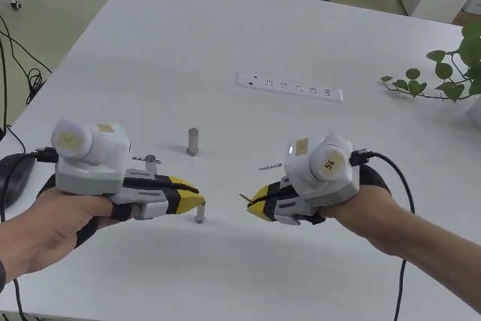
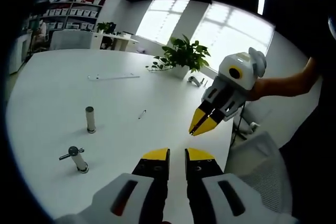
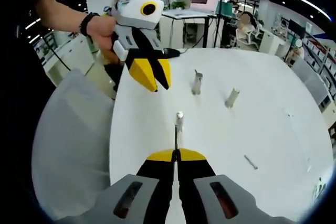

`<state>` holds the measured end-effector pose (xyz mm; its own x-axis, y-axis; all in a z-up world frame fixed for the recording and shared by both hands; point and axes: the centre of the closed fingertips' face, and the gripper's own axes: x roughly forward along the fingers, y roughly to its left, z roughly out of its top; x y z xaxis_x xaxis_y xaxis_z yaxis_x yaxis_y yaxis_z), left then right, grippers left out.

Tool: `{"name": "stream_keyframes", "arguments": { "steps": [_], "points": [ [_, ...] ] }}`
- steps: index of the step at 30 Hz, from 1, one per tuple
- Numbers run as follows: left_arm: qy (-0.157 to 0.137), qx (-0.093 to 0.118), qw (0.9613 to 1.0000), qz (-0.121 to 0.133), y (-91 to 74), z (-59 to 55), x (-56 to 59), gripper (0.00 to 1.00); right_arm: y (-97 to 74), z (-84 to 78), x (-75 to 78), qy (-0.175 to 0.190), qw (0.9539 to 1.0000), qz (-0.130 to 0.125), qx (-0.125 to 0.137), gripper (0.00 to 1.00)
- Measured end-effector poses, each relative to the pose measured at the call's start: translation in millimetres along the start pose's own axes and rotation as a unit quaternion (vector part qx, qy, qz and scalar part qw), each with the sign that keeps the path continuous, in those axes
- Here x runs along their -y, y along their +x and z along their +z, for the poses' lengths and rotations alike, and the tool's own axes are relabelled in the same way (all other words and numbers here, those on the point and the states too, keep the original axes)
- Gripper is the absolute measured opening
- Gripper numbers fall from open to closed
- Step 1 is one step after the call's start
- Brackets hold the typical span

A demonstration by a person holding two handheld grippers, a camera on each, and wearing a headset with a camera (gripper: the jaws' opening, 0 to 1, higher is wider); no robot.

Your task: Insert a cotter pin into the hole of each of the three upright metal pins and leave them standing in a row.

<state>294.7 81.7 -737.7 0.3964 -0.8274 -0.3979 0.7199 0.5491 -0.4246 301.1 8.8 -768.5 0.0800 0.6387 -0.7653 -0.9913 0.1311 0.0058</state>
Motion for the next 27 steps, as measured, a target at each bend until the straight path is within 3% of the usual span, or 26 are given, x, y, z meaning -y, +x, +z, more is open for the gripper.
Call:
{"name": "stream_keyframes", "arguments": {
  "steps": [15, 27],
  "points": [
    [0.003, 0.003, 0.9996, 0.028, -7.7, -7.8, -12.2, 0.14, 2.6, -12.7, -5.2, 0.036, 0.9993, -0.010, -0.001, 0.02],
    [-0.005, -0.006, 0.9979, 0.064, -2.1, -33.1, -30.6, 0.19, 12.5, -26.4, -17.2, 0.062, 0.9980, -0.015, -0.006, 0.02]
  ]
}}
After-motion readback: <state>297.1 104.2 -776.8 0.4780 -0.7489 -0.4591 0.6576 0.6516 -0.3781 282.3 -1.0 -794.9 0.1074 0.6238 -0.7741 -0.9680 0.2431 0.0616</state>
